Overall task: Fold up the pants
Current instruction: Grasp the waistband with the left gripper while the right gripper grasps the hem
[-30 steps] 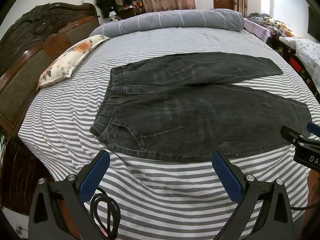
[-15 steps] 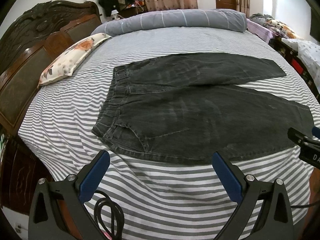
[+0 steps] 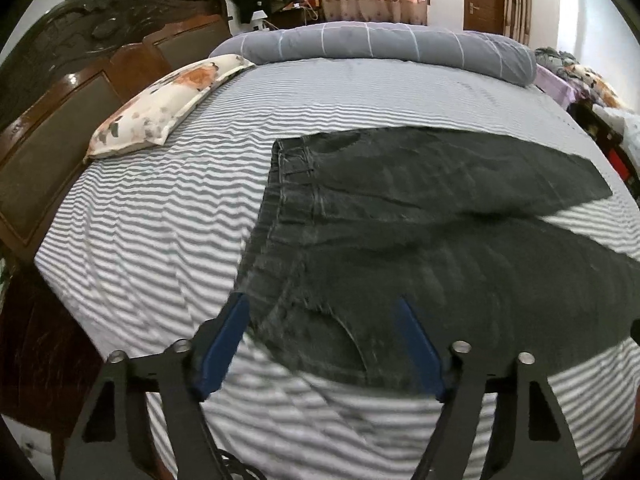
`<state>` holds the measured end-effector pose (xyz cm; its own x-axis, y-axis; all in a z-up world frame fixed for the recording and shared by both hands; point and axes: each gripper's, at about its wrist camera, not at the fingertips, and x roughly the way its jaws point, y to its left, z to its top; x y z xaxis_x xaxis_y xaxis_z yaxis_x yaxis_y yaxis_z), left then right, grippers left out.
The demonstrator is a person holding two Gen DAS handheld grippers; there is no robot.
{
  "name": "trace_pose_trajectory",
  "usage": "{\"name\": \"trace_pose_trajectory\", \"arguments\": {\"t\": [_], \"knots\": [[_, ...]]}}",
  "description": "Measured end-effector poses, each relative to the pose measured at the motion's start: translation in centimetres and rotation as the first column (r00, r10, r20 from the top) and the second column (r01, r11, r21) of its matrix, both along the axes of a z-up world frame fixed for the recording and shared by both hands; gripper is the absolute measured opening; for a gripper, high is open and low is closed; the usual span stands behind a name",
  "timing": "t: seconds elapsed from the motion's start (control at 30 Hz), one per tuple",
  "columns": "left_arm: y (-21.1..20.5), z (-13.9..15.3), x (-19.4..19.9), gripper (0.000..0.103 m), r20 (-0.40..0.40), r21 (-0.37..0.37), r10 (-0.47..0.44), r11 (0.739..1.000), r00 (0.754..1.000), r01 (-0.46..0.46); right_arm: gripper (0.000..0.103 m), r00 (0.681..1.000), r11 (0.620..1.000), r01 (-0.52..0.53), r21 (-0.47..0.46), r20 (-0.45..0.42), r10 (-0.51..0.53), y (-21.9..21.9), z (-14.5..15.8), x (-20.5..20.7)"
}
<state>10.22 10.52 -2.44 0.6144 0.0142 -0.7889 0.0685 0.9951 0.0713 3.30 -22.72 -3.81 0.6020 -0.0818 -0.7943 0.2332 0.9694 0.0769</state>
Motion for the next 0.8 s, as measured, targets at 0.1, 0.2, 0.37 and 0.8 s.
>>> {"name": "trace_pose_trajectory", "arguments": {"t": [0.1, 0.2, 0.37, 0.8], "knots": [[1.5, -0.4, 3.0, 0.059, -0.01, -0.053, -0.004, 0.999, 1.0, 0.003, 0.1, 1.0, 0.999, -0.021, -0.026, 0.022, 0.021, 0.5, 0.3, 1.4], [3.6, -1.0, 6.7, 0.049, -0.035, -0.141, 0.002, 0.99, 0.999, -0.007, 0.1, 0.999, 0.998, -0.033, -0.046, 0.014, 0.034, 1.1, 0.3, 3.4], [6.1, -2.2, 12.5, 0.041, -0.047, -0.243, -0.001, 0.97, 0.999, -0.01, 0.1, 0.998, 0.997, -0.055, -0.044, 0.009, 0.056, 1.7, -0.2, 7.9], [9.4, -7.4, 23.9, 0.025, -0.103, -0.447, -0.032, 0.894, 0.994, -0.017, 0.099, 0.988, 0.983, -0.145, -0.114, -0.064, 0.138, 5.4, -4.4, 17.6]]}}
